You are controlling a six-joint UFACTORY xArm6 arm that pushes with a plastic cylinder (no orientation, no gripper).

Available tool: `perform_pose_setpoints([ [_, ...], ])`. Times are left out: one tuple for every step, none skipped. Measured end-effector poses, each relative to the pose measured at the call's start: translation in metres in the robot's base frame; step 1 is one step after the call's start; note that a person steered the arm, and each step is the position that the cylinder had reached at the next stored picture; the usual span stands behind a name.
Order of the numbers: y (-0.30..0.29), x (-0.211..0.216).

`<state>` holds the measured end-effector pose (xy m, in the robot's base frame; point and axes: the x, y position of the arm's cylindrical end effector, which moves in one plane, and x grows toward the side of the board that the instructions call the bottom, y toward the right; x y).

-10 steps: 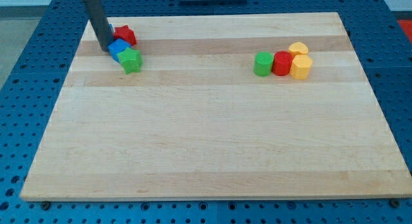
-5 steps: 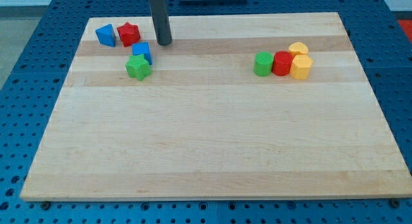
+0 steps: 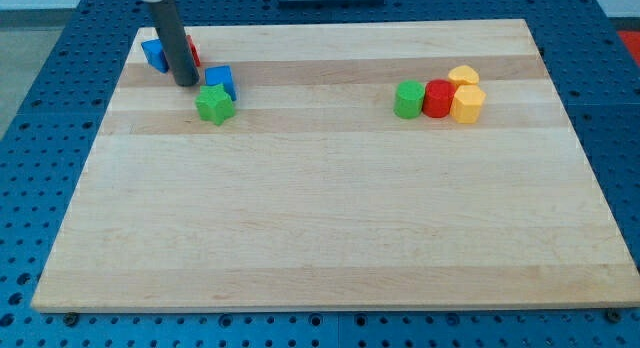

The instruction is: Move blue cube to the left of green circle

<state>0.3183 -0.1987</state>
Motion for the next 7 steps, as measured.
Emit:
perform_pose_setpoints([
  [0.033,0.003],
  [0.077,0.003],
  [0.119,0.003],
  [0.160,0.003],
  [0.194,0.003],
  [0.221,0.003],
  [0.233,0.003],
])
